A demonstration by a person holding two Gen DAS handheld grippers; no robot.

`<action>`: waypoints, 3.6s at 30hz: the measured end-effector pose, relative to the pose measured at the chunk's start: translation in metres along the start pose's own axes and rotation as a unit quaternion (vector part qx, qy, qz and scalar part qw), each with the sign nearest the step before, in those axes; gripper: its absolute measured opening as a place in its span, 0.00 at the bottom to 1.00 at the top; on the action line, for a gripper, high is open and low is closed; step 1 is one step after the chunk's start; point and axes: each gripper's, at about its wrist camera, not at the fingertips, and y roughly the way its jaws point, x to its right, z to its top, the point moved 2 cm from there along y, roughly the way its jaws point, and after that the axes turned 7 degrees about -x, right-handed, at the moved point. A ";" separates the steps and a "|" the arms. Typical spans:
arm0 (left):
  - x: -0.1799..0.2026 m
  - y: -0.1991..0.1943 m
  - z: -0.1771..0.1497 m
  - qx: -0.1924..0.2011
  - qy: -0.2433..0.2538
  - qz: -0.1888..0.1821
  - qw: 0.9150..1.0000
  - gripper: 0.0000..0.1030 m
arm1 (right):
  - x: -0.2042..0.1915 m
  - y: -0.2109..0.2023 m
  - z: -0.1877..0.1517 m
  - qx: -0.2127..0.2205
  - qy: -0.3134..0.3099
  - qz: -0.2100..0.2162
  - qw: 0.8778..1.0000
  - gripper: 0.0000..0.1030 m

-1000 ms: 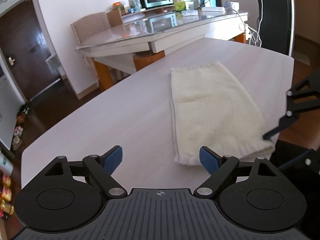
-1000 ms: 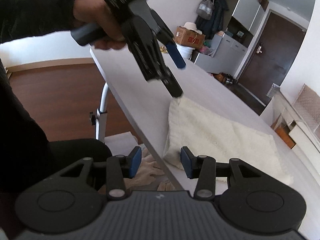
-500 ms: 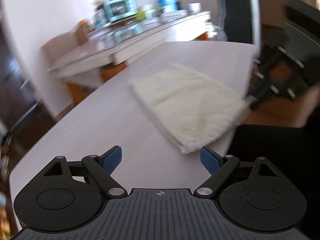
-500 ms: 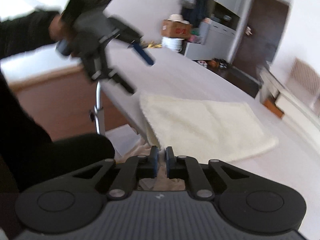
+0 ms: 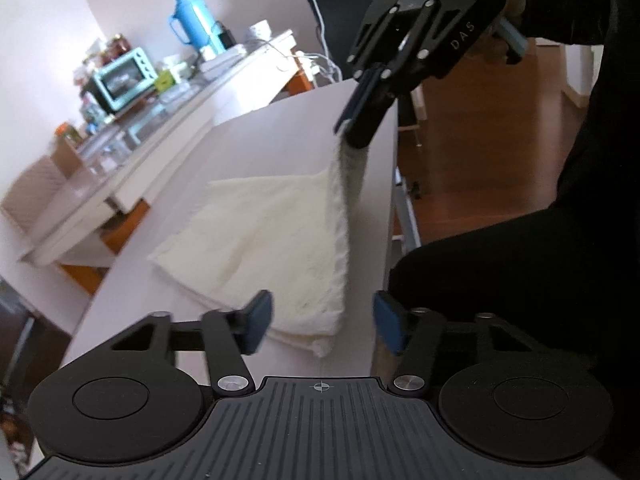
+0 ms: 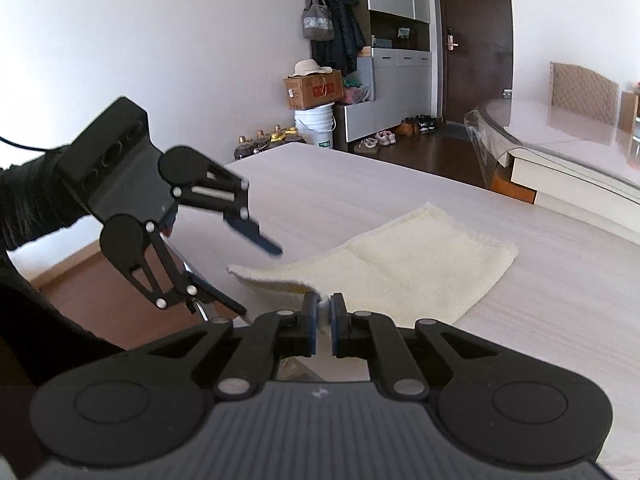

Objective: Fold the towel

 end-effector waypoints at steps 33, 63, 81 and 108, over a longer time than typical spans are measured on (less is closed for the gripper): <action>-0.021 -0.002 0.000 -0.002 -0.092 -0.056 0.994 0.08 | -0.051 0.020 -0.050 -0.029 -0.157 -0.092 0.983 0.08; -0.120 0.028 0.057 -0.031 -0.168 0.015 0.985 0.08 | 0.096 0.033 0.016 0.018 0.069 -0.004 0.997 0.08; -0.162 0.082 0.030 -0.051 -0.242 0.028 0.969 0.39 | 0.152 0.092 0.014 -0.013 0.136 -0.018 0.990 0.17; -0.165 0.090 0.024 -0.051 -0.269 0.028 0.961 0.24 | 0.153 0.102 0.013 -0.018 0.146 -0.056 0.988 0.14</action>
